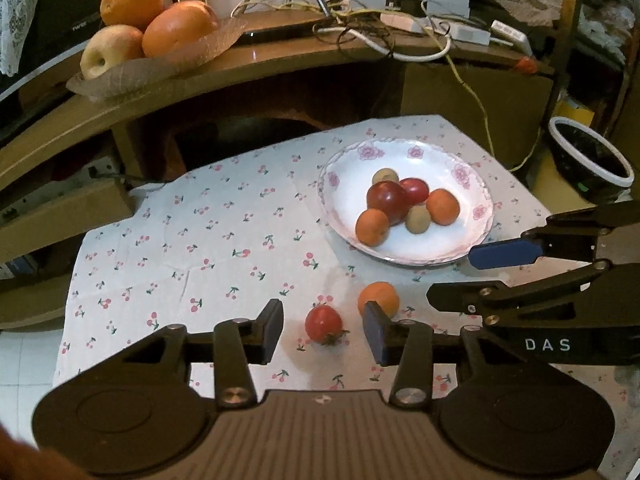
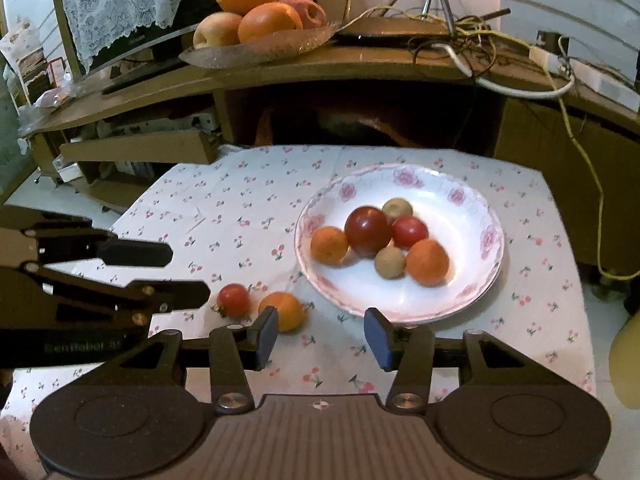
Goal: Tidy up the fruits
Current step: 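Reach the left tool to the last red tomato while the right tool reaches the last mandarin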
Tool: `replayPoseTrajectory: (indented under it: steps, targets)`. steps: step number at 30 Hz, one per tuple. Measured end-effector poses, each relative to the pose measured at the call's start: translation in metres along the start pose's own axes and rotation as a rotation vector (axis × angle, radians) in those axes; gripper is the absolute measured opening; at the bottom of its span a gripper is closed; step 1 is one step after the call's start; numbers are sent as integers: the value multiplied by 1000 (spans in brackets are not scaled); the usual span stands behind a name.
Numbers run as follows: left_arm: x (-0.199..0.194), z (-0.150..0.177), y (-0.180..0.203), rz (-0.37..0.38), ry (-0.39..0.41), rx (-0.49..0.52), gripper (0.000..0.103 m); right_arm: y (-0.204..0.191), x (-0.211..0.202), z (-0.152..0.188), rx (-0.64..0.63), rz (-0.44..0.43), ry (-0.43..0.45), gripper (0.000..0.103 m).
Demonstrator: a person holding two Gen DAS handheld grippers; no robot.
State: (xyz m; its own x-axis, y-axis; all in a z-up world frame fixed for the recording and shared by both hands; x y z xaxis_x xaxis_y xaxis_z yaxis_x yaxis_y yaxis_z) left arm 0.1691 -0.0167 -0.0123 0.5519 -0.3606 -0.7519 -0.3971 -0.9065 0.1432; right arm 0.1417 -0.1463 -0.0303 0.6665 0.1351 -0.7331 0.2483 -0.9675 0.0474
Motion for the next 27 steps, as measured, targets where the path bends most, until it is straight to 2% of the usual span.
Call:
replayPoseTrajectory:
  steps: [7,12,27]
  targets:
    - [15,3,-3,-38,-47,29,49,-9,13,-4,-28,-31,-12,51]
    - [16,4,-7,-53,-55,37,50,-11,22,-1,-37,-46,-39,50]
    - [16,16,-24,-74,-89,21,51,-25,45,0,-69,-70,-49,50]
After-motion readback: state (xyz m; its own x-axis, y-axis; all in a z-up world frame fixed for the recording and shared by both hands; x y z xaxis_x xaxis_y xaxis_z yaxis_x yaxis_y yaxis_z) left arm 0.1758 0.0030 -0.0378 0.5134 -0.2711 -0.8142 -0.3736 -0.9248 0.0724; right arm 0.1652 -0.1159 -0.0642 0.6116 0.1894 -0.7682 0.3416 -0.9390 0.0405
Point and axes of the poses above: each gripper's, at about its wrist camera, not at the fingertips, and x roughly the way its jaws point, y to its right, z to its underside, the point moved 4 cm from there along x, roughly the way its jaws point, and after that the axes turned 11 degrees about z, right-handed, at the moved point
